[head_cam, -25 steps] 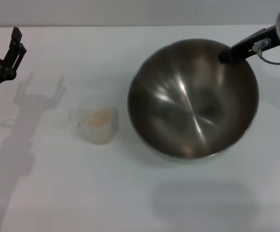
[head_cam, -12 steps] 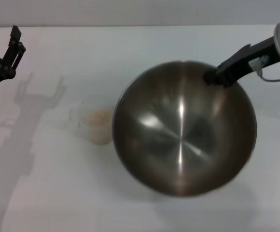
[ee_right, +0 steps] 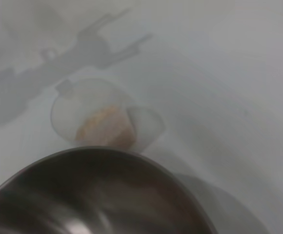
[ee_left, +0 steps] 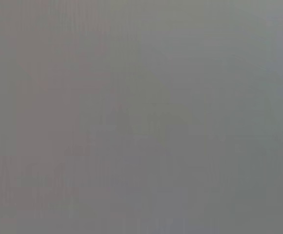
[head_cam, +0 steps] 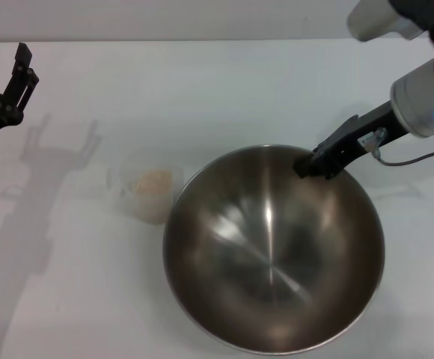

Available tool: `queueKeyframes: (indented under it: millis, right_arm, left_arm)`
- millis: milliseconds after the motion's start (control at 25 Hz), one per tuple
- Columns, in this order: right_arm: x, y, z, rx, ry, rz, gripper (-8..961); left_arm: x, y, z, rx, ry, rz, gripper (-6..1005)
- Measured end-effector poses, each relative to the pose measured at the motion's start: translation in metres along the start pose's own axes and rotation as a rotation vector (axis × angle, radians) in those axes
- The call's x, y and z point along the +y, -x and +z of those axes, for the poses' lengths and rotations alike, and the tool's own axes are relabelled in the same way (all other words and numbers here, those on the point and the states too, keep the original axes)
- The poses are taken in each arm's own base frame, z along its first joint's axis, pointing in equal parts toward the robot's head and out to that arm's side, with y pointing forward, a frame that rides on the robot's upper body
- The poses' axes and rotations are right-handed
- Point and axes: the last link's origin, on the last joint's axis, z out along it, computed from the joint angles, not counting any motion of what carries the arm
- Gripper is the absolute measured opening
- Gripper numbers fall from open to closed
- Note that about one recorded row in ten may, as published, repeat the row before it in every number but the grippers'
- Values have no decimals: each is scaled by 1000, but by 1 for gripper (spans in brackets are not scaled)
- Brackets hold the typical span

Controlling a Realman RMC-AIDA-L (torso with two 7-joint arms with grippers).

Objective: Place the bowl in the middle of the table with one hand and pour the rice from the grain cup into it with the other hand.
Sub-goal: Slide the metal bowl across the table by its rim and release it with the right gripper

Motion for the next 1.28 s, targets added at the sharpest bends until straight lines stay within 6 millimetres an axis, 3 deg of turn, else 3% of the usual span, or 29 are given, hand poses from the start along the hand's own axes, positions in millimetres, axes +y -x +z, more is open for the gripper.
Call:
queueKeyframes:
  millis: [240,640,1000,1160,1280]
  right_arm:
    - [-1,-1,13,33,25,7,32]
    - [-7,-2,14,62,-22,13,36]
    - [-5,6,8,37,-55,-22,240]
    - [-1,19,-2,-8,-86,-73,422]
    - [1,33,-12,-65,-127,-127,445]
  left_arm:
    - [0,0,0,0,1,0,786]
    - [1,0,1,2,3,-1,780]
    - [2,-1,0,5,2,-4,776]
    - [0,-2,-3,11,-2,-1,773]
    - [-1,-2,-6,12,-7,-1,772]
